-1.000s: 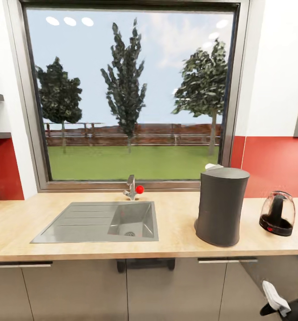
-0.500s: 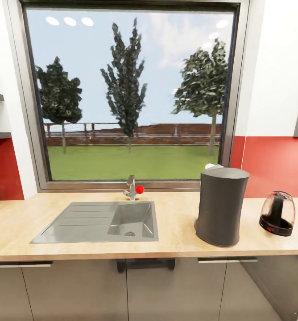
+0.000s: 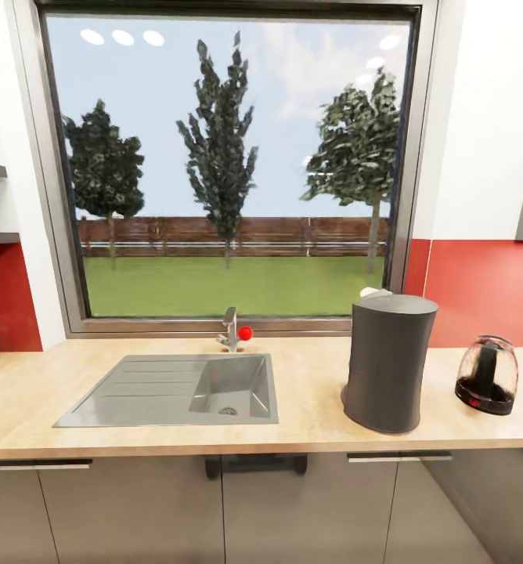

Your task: Set up a coffee station on the kitchen countertop: keep the coffee maker on the countertop, move the bottle of coffee from the kitchen shelf to the counter next to the coffee maker, place a paper coffee filter on top of the coffee maker, put the saucer next to the coffee maker with the coffee cup on the saucer, and place the electric kettle next to the coffee maker.

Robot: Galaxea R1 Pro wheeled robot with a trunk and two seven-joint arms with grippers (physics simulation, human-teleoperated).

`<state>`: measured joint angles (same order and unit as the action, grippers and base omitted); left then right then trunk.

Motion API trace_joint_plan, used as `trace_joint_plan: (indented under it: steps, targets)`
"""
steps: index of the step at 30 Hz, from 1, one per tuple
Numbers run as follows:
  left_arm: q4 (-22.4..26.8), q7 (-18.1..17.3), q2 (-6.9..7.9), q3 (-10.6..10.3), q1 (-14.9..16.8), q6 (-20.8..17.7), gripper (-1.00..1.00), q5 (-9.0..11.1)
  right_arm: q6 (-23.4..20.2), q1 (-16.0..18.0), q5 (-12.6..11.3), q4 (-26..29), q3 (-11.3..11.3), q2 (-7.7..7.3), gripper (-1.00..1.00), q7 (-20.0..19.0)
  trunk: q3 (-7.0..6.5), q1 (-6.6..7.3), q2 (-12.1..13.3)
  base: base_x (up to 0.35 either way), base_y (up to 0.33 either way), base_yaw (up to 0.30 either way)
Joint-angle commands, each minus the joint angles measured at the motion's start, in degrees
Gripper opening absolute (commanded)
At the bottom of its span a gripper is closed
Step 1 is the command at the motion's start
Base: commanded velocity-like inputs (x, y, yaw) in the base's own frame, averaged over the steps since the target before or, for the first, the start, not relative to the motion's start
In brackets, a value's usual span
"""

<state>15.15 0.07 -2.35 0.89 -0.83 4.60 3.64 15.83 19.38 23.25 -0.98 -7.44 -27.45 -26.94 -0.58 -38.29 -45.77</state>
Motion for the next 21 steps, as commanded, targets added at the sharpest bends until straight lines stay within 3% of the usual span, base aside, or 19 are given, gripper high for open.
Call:
trace_joint_plan:
  steps: [1, 10, 21]
  targets:
    - [0.12, 0.01, -0.02, 0.07, -0.05, 0.06, 1.0, 0.39, 0.46, 0.04, 0.5, -0.29, -0.46, 0.0, 1.0, 0.03, -0.01, -0.01, -0.01, 0.0, 0.0, 0.0]
    - [0.21, 0.02, -0.02, 0.07, -0.05, 0.06, 1.0, 0.4, 0.69, 0.04, 0.48, -0.51, -0.39, 0.1, 1.0, 0.24, -0.01, -0.01, -0.01, 0.0, 0.0, 0.0]
    - [0.18, 0.06, -0.02, 0.07, -0.05, 0.06, 1.0, 0.4, 0.76, 0.04, 0.48, -0.51, -0.47, 0.84, 1.0, 0.65, -0.01, -0.01, -0.01, 0.0, 0.0, 0.235]
